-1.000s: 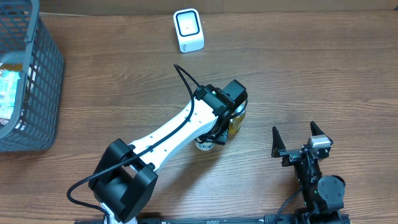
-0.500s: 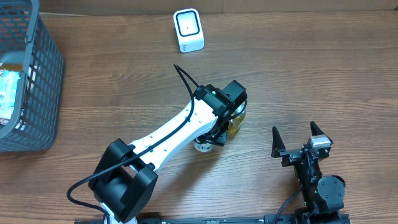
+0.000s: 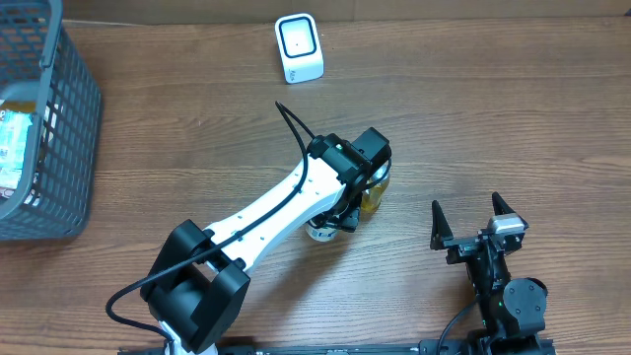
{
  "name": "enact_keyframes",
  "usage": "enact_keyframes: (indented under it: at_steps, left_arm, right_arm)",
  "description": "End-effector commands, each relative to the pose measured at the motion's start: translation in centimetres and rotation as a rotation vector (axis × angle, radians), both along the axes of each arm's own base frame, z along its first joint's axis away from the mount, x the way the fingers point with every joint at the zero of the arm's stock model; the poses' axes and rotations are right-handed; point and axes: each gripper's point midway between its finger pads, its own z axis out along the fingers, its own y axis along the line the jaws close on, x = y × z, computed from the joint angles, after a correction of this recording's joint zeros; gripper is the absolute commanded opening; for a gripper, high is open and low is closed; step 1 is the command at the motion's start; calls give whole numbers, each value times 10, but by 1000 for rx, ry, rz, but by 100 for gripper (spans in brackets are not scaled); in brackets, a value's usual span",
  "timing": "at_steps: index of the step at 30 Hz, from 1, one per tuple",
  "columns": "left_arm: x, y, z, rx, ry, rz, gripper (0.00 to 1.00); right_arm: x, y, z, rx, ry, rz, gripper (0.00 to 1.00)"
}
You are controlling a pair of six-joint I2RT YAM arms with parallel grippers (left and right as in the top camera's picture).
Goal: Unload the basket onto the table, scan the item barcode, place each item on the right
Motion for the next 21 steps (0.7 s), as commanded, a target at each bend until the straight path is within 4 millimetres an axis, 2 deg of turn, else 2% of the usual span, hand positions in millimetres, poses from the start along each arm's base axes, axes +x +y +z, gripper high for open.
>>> enact_keyframes:
  at_steps: [1, 12, 14, 18, 21]
  left_arm:
    - [-2, 1, -2, 14, 0, 3, 35]
    - [-4, 3, -11, 17, 3, 3, 38]
    - [-4, 4, -15, 20, 5, 3, 42]
    - [-4, 5, -17, 20, 5, 4, 45]
    - [-4, 4, -17, 19, 4, 4, 57]
  right_arm:
    - [0, 0, -1, -1, -5, -1, 100]
    - [0, 0, -1, -1, -5, -1, 100]
    - [0, 0, -1, -1, -5, -1, 100]
    - [0, 0, -1, -1, -5, -1, 100]
    - [0, 0, -1, -1, -5, -1, 100]
